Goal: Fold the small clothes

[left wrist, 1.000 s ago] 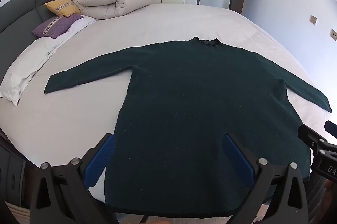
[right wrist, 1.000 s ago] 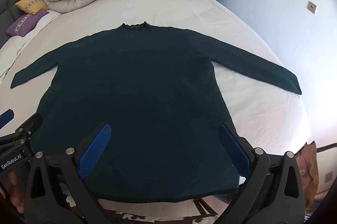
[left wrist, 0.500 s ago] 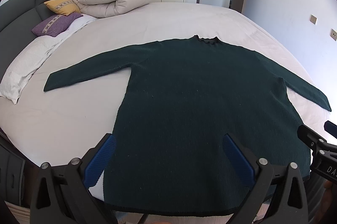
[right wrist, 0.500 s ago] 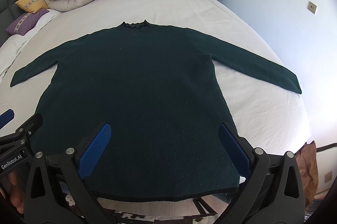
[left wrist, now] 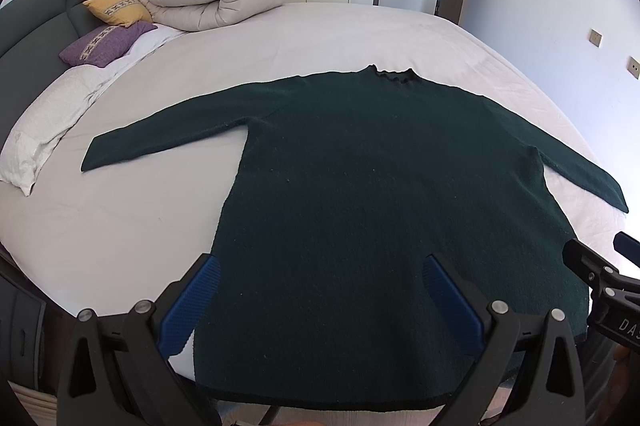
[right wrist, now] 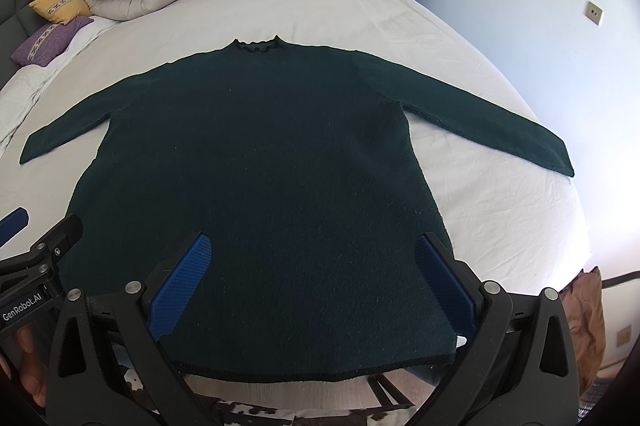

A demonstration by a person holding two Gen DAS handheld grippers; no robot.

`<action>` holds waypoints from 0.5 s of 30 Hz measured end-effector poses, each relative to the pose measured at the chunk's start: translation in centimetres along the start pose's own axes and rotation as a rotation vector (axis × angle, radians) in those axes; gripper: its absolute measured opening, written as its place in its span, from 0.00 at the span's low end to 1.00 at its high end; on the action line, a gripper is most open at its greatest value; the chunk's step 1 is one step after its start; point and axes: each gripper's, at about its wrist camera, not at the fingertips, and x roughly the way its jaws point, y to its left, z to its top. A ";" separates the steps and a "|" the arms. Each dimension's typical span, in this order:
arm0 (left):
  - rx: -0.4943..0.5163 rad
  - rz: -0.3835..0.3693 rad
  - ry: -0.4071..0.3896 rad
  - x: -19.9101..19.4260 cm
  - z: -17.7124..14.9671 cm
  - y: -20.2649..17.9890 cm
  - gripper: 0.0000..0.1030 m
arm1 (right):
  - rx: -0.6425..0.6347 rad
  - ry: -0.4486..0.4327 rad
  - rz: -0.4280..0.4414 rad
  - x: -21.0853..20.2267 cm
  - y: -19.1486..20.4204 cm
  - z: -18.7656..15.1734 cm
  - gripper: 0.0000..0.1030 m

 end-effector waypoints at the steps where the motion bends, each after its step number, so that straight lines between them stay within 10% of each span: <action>1: 0.001 0.001 0.000 0.0 0.0 0.0 1.00 | 0.000 0.000 0.000 0.0 0.1 -0.1 1.00; 15: 0.000 -0.001 0.003 0.0 -0.1 0.0 1.00 | 0.003 0.002 0.002 0.2 0.4 -0.7 1.00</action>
